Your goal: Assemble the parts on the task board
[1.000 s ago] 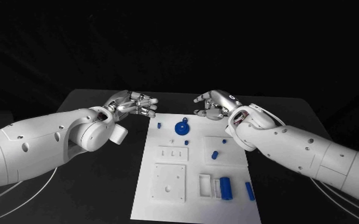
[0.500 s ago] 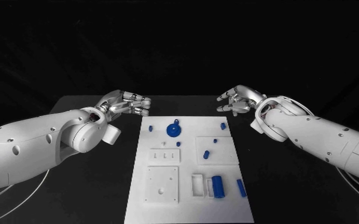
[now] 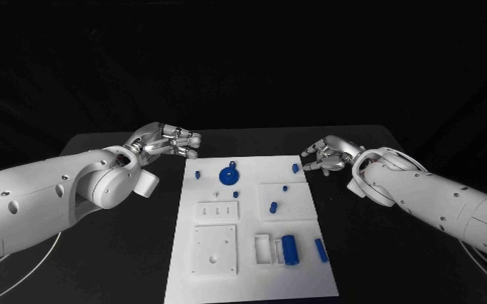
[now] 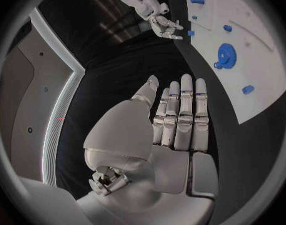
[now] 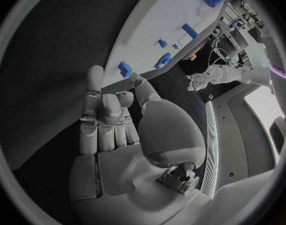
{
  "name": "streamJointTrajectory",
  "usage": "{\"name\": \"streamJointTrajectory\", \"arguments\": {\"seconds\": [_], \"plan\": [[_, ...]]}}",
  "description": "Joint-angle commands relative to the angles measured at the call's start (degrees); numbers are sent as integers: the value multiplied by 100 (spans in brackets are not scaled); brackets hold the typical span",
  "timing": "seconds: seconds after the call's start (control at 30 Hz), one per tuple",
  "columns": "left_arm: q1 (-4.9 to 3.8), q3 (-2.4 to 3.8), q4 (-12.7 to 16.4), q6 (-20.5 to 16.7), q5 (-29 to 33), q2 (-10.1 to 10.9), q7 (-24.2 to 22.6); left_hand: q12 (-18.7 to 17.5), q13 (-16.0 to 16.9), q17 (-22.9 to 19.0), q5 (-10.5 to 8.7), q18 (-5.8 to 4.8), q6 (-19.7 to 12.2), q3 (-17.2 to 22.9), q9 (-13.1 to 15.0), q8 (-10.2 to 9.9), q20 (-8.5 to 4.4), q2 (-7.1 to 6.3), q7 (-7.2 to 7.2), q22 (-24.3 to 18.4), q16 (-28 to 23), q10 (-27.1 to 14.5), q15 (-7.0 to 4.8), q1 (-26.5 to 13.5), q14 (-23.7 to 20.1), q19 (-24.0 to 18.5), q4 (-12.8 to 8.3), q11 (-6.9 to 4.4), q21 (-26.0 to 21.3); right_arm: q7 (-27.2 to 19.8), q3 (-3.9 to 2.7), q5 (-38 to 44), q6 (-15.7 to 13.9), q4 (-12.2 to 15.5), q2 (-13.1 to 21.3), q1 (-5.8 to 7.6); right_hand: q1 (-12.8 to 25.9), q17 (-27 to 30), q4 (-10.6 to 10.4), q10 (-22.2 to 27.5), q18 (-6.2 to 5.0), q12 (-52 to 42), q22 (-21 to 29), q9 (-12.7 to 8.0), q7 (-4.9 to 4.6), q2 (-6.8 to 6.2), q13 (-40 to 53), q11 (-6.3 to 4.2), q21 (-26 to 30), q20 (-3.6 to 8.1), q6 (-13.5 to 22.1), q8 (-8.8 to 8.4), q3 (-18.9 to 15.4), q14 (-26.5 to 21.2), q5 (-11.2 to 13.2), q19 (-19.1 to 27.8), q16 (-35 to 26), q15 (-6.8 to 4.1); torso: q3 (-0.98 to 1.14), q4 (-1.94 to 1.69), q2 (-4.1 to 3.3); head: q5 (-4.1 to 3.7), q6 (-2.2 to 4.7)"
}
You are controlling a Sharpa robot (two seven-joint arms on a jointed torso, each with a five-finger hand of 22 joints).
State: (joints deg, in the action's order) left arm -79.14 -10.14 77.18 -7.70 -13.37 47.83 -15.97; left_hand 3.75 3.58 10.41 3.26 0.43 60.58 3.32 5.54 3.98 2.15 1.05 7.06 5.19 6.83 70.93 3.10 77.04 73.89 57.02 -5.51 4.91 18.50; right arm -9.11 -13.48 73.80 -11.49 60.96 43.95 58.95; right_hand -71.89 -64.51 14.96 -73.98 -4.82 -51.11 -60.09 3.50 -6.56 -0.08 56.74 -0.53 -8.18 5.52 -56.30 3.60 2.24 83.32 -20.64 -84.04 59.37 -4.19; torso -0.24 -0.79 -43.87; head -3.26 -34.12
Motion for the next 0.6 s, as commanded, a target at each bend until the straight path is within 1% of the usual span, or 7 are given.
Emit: {"name": "streamJointTrajectory", "arguments": {"seconds": [0.03, 0.17, 0.23, 0.3, 0.33, 0.43, 0.6], "plan": [[11, 0, 8, 126, -48, 0, -63, -36, -7, 8, -23, 36, -13, -11, -9, -29, 6, -44, 28, 3, -2, -22, 24, -13, -19, -19, -23, 12, 36, -196, -8, -18, 78, -101, -57, -31, -57, 7, 34, 34, -34, 20, -5, -3, 1, -5, -6, 10, 37, -35, 49, -18, 0, -22, -14, -90, -21, 0, 9, -18, -11, -13, -1], [21, 0, 5, 138, -48, -1, -57, -36, -7, 8, -23, 36, -13, -11, -9, -29, 6, -44, 28, 3, -2, -22, 24, -13, -19, -19, -23, 12, 36, -204, -8, -21, 61, -189, -129, -59, -52, 5, 50, 30, -34, 14, -13, -3, 1, 0, -3, 9, 37, -34, 77, -16, 7, -21, -26, -90, -19, -1, 20, -29, -19, -25, -6], [23, 0, 6, 141, -48, -1, -55, -36, -7, 16, -23, 41, -20, -7, -11, -28, 10, -42, 31, 2, -5, -29, 26, -8, -25, -26, -25, 14, 42, -200, -8, -21, 59, -215, -157, -65, -52, 5, 50, 30, -34, 14, -13, -3, 1, 0, -3, 9, 37, -34, 77, -16, 7, -21, -26, -90, -19, -1, 18, -32, -25, -21, -9], [24, 0, 10, 143, -49, 0, -53, -35, -7, 19, -23, 42, -24, -7, -11, -27, 12, -38, 32, 2, -5, -31, 27, -17, -26, -29, -17, 16, 44, -195, -8, -21, 61, -239, -182, -69, -35, 4, 61, 34, -34, 15, -21, -3, -2, 7, -6, 11, 39, -34, 88, -16, 18, -20, -41, -87, -19, -1, 20, -25, -26, -13, -11], [24, 0, 12, 144, -49, 0, -51, -35, -7, 19, -23, 42, -24, -7, -11, -27, 12, -38, 32, 2, -5, -31, 27, -17, -26, -29, -17, 16, 44, -191, -8, -19, 65, -259, -201, -71, -35, 4, 61, 34, -34, 15, -21, -3, -2, 7, -6, 11, 39, -34, 88, -16, 18, -20, -41, -87, -19, -1, 21, -28, -29, -14, -12], [25, 0, 19, 148, -49, -1, -45, -36, -7, 23, -22, 43, -26, -6, -11, -27, 13, -33, 33, 2, -5, -33, 28, -21, -27, -30, -12, 17, 47, -174, -7, -12, 79, -325, -252, -77, -30, 8, 68, 43, -34, 24, -25, -5, -5, 14, -14, 12, 42, -35, 119, -20, 28, -24, -41, -84, -27, 1, 22, -19, -19, 0, -31], [26, 0, 34, 156, -49, 0, -37, -35, -6, 28, -21, 46, -35, -1, -12, -28, 14, -28, 36, 1, -6, -40, 29, -18, -29, -33, -7, 18, 52, -138, -7, 24, 76, -470, -344, -88, -31, 11, 85, 48, -39, 19, -38, -6, -9, 16, -12, 14, 45, -38, 159, -19, 75, -27, -32, -83, -34, 3, 23, -16, -23, 11, -40]]}}
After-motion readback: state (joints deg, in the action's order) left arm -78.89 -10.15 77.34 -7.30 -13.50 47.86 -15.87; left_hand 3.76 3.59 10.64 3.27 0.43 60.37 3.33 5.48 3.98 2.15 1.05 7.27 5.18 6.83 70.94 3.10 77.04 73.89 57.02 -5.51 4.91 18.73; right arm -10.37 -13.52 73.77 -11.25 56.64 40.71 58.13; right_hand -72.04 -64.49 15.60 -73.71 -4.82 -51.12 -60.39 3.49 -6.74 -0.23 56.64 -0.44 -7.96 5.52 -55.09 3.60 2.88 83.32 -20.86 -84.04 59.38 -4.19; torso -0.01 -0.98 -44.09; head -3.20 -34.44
